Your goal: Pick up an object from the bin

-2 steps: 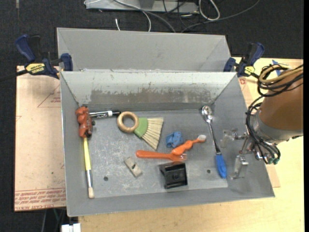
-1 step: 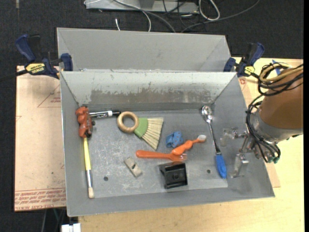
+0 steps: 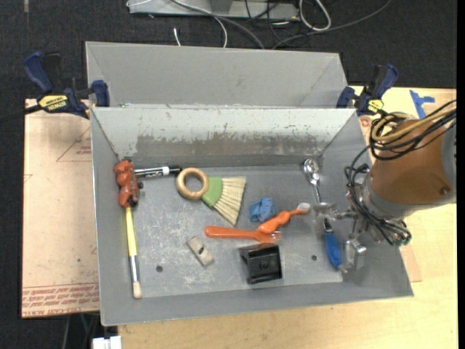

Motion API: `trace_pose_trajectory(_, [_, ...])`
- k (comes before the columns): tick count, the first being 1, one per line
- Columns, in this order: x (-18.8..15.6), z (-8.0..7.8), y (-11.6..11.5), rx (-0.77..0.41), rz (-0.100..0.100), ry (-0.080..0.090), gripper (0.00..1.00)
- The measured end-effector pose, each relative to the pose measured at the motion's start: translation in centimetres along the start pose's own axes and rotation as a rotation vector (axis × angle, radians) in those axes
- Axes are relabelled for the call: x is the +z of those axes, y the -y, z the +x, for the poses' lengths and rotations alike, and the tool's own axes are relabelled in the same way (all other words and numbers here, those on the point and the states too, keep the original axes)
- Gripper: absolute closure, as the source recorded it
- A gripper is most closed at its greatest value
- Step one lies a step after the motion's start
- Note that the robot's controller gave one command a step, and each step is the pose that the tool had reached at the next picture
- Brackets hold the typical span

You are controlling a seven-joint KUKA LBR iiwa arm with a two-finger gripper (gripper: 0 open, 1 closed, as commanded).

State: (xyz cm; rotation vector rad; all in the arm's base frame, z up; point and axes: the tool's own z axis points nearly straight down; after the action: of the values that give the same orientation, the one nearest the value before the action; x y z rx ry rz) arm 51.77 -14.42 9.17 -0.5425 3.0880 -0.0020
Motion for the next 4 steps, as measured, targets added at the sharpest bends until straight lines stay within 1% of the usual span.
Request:
trace_pose_trajectory(1, [1.9,-4.4,-8.9,-0.088,-0.002,-0.002,0.00])
trace_pose_trajectory(2, [0.1,-1.6,-2.8,-0.215,-0.004,-0.006,0.00])
trace_pose_trajectory(3, [1.5,-8.3,-6.7,-0.099,-0.006,0.001,0.00])
trace_pose_trajectory(4, [1.9,-10.6,-8.6,-0.307,-0.003,-0.001,1.00])
